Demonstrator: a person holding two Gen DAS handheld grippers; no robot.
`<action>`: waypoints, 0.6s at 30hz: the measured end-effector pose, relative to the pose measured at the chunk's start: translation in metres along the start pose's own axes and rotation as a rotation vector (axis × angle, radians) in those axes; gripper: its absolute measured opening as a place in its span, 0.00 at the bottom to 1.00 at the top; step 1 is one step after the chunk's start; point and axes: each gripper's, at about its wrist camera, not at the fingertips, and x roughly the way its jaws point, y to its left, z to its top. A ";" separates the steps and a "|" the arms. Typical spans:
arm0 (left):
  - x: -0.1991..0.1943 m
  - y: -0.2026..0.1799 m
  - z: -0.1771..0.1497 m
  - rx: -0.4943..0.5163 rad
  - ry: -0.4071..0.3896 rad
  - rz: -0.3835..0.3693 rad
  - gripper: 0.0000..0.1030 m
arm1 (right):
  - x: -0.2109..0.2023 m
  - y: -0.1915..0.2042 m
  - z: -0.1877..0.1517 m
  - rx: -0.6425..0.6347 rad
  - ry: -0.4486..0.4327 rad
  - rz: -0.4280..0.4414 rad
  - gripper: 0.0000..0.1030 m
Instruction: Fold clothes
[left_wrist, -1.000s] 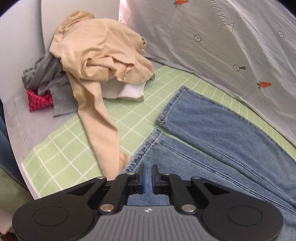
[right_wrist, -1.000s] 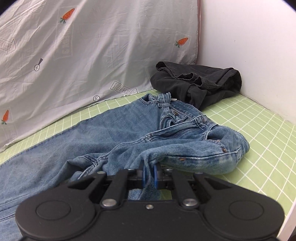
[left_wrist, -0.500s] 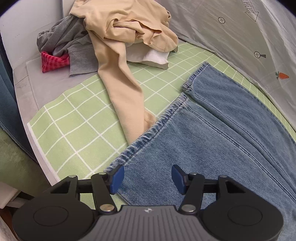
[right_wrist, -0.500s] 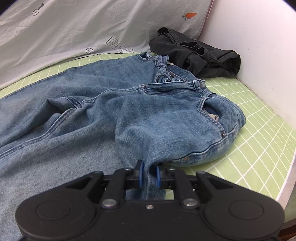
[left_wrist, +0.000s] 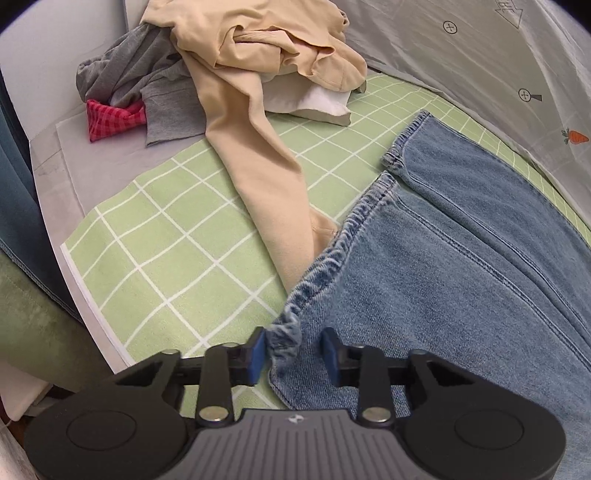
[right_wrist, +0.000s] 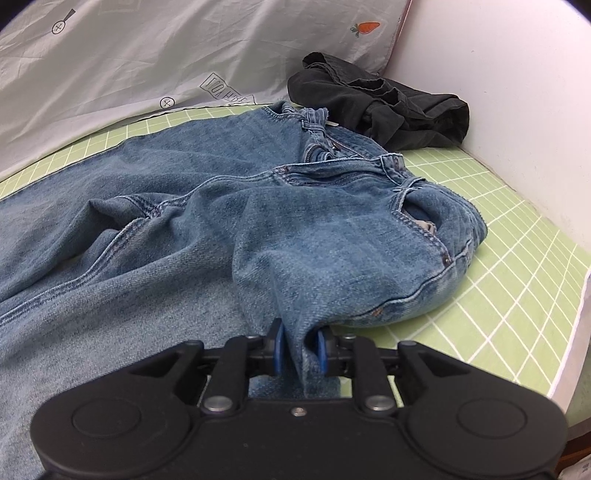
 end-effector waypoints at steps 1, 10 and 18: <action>-0.001 -0.004 0.002 0.022 -0.006 0.009 0.16 | -0.001 -0.003 0.001 0.011 -0.005 0.006 0.17; -0.062 -0.029 0.047 -0.010 -0.188 -0.038 0.13 | -0.046 -0.017 0.042 0.023 -0.209 0.043 0.10; -0.072 -0.066 0.098 -0.057 -0.291 -0.071 0.12 | -0.054 -0.013 0.098 0.103 -0.337 0.081 0.08</action>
